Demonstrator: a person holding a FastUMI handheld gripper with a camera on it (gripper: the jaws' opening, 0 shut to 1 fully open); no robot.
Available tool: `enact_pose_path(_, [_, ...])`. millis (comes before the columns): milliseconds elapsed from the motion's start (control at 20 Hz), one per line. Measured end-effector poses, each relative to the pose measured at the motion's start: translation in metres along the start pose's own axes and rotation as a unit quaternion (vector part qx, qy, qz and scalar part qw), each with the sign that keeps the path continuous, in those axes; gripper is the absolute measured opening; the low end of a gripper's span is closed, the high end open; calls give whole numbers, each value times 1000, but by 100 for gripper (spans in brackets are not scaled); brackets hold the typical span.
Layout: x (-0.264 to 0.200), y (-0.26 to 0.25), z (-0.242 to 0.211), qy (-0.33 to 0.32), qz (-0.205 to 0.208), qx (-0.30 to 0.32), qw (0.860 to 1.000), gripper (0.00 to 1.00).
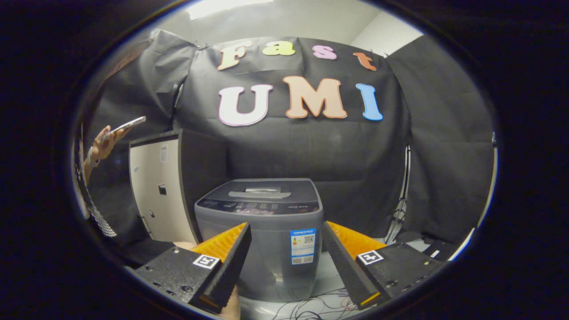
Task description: Put the clothes into the washing machine and then close the washing machine lid.
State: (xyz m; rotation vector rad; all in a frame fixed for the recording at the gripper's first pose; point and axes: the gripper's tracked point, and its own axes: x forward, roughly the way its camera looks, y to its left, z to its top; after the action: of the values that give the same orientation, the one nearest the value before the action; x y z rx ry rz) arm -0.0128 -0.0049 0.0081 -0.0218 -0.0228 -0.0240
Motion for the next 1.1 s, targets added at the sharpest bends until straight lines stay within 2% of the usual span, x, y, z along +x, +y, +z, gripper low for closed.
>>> enact_pose_path(250, [-2, 9, -2, 1, 30, 1, 1000, 98])
enact_pose_path(1100, [0, 5, -4, -1, 31, 1, 1000, 97])
